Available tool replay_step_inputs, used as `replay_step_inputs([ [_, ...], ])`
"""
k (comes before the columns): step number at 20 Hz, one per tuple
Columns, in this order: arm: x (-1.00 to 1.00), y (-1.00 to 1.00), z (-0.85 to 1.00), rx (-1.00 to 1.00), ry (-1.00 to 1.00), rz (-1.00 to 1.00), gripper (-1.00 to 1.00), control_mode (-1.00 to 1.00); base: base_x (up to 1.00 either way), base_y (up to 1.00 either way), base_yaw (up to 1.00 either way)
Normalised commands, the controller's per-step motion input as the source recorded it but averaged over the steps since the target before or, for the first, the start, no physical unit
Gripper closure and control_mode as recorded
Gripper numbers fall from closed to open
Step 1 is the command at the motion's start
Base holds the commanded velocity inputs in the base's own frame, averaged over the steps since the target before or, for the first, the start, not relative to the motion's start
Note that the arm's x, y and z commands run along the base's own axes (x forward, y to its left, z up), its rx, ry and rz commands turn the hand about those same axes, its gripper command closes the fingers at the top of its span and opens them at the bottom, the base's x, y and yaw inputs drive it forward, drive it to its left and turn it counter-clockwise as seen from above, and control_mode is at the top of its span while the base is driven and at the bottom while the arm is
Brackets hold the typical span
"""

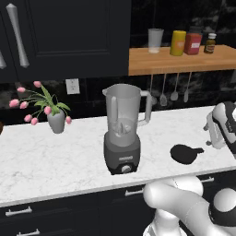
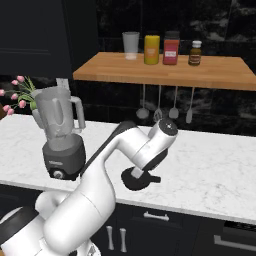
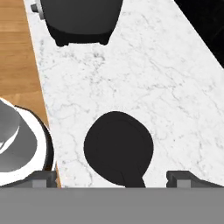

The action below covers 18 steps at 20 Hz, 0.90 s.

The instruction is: Close the lid blender by securely placing the lid on top.

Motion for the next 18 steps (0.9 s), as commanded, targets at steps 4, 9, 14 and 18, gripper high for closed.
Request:
replay_step_inputs([
  [4, 0.00, -0.02, -0.50, -0.18, -0.01, 0.23, -1.00, -1.00, 0.00, 0.00, 0.00],
  [9, 0.00, 0.00, -0.31, -0.15, 0.00, 0.09, -1.00, -1.00, 0.00, 0.00, 0.00],
  [14, 0.00, -0.01, -0.11, -0.06, 0.00, 0.01, -1.00, -1.00, 0.00, 0.00, 0.00],
  [18, 0.01, -0.15, -0.06, 0.00, 0.00, 0.00, -1.00, -1.00, 0.00, 0.00, 0.00],
])
